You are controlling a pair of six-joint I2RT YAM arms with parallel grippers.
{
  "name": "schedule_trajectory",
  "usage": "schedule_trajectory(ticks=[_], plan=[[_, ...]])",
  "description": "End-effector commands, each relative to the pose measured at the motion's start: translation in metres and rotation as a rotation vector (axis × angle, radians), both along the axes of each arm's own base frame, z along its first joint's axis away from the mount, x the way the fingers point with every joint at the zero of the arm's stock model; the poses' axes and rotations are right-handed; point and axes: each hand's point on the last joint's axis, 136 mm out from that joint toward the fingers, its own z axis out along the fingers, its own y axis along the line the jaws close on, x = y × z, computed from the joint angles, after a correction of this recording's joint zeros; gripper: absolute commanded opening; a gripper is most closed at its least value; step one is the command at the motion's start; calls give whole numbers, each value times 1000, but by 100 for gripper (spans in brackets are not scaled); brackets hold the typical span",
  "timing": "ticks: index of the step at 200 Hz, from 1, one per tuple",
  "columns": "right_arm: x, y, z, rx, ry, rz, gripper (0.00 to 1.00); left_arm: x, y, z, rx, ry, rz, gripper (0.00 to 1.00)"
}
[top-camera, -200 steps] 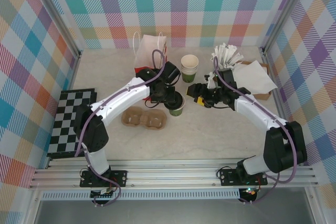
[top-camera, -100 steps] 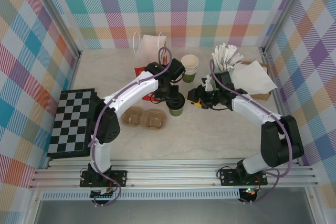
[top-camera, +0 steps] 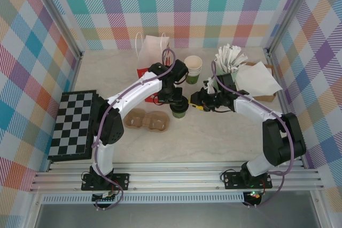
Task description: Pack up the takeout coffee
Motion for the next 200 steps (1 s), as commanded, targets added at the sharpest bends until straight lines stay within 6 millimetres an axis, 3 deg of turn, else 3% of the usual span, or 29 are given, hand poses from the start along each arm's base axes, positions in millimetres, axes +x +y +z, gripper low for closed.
schedule_trajectory(ticks=[1, 59, 122, 200], plan=[[2, 6, 3, 24, -22, 33, 44, 9, 1, 3, -1, -10, -1, 0], [3, 10, 1, 30, -17, 43, 41, 13, 5, 2, 4, -10, 8, 0], [2, 12, 11, 41, -31, 49, 42, 12, 2, 17, -36, -21, 1, 0], [10, 18, 6, 26, -30, 51, 40, 14, 14, 12, 14, -2, -13, 0]])
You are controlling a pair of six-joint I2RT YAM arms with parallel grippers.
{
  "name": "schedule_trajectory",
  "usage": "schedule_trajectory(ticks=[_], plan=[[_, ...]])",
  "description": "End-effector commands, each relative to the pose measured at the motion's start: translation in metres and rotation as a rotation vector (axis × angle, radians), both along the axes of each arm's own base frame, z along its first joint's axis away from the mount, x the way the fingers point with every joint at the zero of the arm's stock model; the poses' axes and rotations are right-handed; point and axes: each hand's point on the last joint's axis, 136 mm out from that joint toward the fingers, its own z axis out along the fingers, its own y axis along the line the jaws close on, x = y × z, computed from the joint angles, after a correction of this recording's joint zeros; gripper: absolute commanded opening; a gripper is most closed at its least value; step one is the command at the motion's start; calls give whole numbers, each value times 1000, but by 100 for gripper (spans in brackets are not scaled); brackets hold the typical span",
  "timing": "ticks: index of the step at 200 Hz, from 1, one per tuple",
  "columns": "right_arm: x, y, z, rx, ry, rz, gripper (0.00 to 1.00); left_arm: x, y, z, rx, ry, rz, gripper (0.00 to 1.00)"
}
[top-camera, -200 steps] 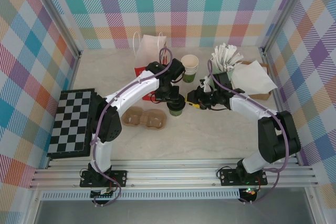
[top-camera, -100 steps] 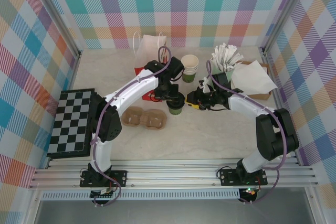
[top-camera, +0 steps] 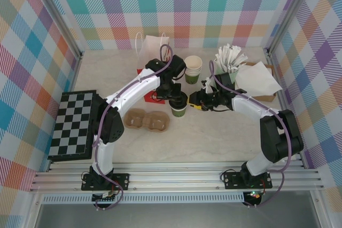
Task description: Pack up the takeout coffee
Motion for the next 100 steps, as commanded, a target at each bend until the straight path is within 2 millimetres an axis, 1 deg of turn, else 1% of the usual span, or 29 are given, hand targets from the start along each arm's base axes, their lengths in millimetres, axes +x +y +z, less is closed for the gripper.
schedule_trajectory(ticks=[1, 48, 100], plan=[[8, 9, 10, 19, -43, 26, 40, 1, 9, 1, 26, 14, -12, 0], [8, 13, 7, 15, -34, 32, 40, 0, 0, -7, -6, 45, -24, 0], [7, 13, 5, 6, -29, 30, 40, -1, -2, -12, -13, 61, -30, 0]])
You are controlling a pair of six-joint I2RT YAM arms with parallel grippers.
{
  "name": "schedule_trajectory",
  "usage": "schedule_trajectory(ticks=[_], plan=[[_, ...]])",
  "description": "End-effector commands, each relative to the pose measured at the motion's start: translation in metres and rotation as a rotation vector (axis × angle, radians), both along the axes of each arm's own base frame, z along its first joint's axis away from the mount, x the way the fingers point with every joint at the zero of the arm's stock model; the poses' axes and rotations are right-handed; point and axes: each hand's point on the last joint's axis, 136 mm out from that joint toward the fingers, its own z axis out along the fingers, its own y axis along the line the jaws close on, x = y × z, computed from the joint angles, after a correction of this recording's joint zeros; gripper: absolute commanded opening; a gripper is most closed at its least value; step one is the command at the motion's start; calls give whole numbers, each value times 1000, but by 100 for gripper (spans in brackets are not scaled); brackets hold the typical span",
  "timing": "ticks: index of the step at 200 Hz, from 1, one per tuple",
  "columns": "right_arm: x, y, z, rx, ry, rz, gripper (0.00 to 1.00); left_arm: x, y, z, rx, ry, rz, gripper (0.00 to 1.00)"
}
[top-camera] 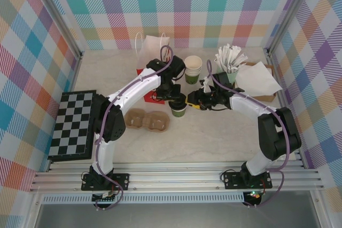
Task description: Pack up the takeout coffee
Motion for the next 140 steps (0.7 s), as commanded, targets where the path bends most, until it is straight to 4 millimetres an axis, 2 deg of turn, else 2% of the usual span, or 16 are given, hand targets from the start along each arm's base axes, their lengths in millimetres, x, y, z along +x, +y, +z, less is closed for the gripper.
schedule_trajectory(ticks=[1, 78, 102, 140], plan=[[3, 6, 7, 11, -26, 20, 40, -3, -2, 0, -16, 28, -17, 0], [1, 5, -1, -9, -2, 18, 38, -9, -13, -4, -67, 68, -36, 0], [-3, 5, -5, -17, 11, 24, 37, -9, -11, -5, -61, 72, -34, 0], [-3, 6, 10, 0, -20, 26, 38, -4, -12, 13, -99, 26, -25, 0]])
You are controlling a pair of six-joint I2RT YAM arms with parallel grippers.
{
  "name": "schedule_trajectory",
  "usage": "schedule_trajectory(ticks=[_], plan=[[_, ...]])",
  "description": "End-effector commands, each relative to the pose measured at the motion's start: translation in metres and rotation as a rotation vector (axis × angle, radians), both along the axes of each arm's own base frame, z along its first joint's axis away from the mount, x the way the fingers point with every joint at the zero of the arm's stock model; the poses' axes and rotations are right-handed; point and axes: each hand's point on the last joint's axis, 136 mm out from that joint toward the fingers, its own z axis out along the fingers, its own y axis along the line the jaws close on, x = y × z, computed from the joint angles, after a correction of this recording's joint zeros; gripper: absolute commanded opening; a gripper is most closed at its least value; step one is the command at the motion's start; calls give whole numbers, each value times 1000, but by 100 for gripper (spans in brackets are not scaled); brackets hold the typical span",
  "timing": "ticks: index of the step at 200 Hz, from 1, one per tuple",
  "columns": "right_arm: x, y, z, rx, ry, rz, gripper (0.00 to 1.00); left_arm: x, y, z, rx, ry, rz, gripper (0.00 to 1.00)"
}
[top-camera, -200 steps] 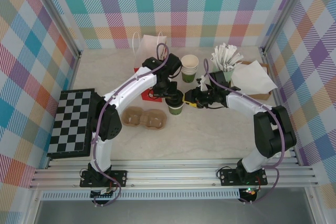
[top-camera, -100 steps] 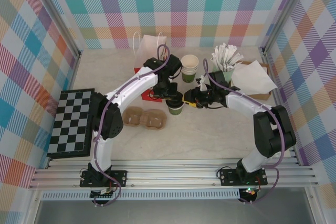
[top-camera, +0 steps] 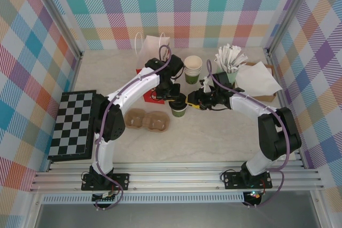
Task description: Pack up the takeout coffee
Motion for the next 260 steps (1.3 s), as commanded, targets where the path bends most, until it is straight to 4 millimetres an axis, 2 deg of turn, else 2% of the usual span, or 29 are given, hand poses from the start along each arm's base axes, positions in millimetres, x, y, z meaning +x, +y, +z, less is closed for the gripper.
schedule_trajectory(ticks=[1, 49, 108, 141, 187, 260], plan=[[-3, 6, 11, 4, -25, 25, 38, -1, -8, 13, -59, -6, -20, 0], [-4, 4, 16, 1, -34, 24, 39, -4, -11, 8, -74, 20, -24, 0], [-3, 4, 26, 4, -62, 20, 40, -2, -8, 19, -80, -15, -17, 0], [-5, 1, 17, -19, -42, 18, 40, -6, -5, 10, -57, 12, -20, 0], [-4, -2, 4, -52, -23, 4, 39, -6, 3, 11, -14, -2, -24, 0], [-5, -3, -9, -78, 9, 1, 37, -10, -7, -5, -49, 50, -34, 0]])
